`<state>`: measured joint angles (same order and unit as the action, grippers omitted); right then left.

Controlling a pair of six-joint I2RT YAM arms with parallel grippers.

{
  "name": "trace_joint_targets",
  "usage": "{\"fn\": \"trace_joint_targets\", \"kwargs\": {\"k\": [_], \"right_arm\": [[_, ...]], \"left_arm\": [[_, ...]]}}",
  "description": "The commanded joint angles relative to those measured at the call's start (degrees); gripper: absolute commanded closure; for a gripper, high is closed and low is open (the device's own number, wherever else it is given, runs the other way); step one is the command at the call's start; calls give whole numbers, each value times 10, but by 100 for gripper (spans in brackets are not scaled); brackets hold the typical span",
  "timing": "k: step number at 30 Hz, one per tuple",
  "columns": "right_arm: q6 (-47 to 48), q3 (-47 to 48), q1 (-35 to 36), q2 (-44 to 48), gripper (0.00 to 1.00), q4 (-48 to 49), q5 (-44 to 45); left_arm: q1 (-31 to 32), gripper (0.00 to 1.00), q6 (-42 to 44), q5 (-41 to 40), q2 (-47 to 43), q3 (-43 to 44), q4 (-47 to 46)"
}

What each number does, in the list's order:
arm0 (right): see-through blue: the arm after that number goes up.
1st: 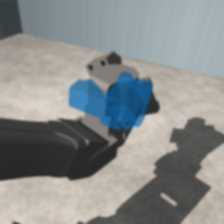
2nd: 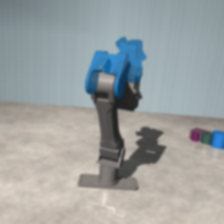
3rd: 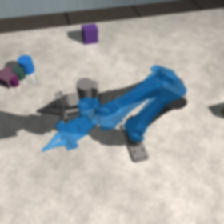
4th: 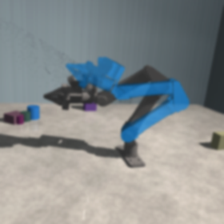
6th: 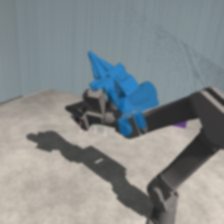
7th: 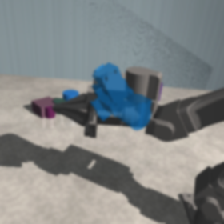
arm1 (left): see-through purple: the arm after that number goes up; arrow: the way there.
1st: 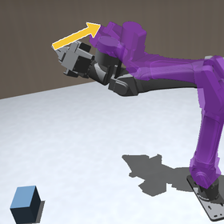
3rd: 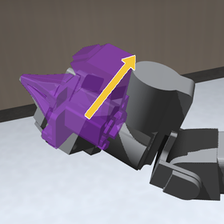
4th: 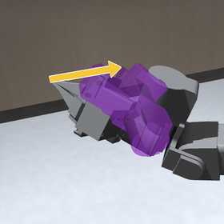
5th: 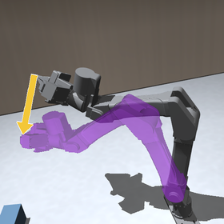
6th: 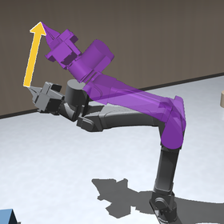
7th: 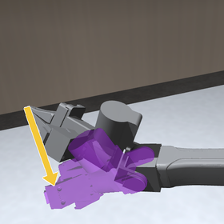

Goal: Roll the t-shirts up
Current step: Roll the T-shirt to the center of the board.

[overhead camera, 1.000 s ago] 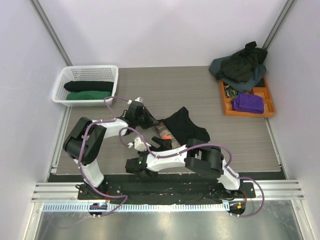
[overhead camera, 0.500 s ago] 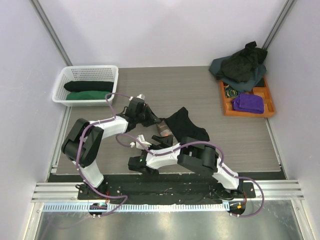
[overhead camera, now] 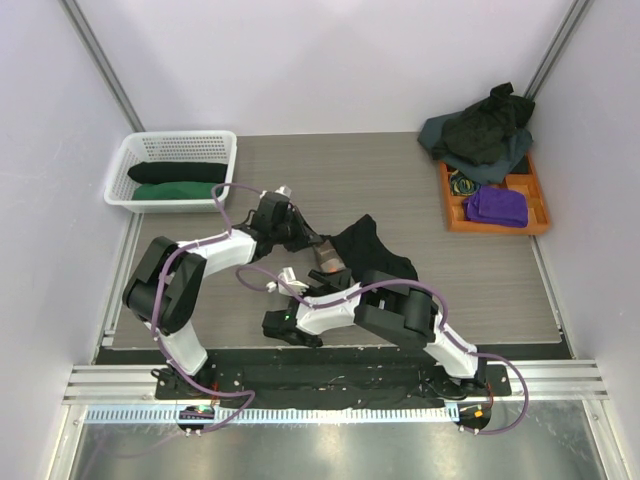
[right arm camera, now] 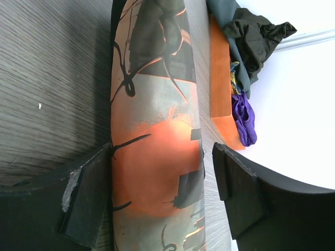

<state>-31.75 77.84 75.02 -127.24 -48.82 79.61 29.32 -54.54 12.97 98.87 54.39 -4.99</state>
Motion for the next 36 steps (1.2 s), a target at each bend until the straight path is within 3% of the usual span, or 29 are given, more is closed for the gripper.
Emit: {"fn": "trace_joint_targets", "kwargs": {"k": [1,10,15,18,21,22,25,29,36], "right_arm": [[-37,-32,-5,-25,19,14,-58],[-18,-42,-20,0,44,41,-78],[12,-59,-28,41,71,89,-113],[27,-68,-34,66,98,115,-146],[36,-76,-38,86,99,135,-180],[40,-80,-42,90,99,139,-189],[45,-90,-48,109,99,168,-231],[48,-123,-78,150,99,216,-314],[40,-214,-155,232,99,332,-533]], "left_arm": [[-5,100,13,19,-3,26,0],[-6,100,18,23,2,29,4],[-7,100,21,25,4,32,6],[-8,100,22,24,5,33,5],[-9,84,25,26,7,34,2],[-13,66,26,27,5,34,2],[-22,42,30,27,-2,31,-3],[-49,30,30,40,-20,22,-12],[-65,28,30,59,-24,-2,-30]]}}
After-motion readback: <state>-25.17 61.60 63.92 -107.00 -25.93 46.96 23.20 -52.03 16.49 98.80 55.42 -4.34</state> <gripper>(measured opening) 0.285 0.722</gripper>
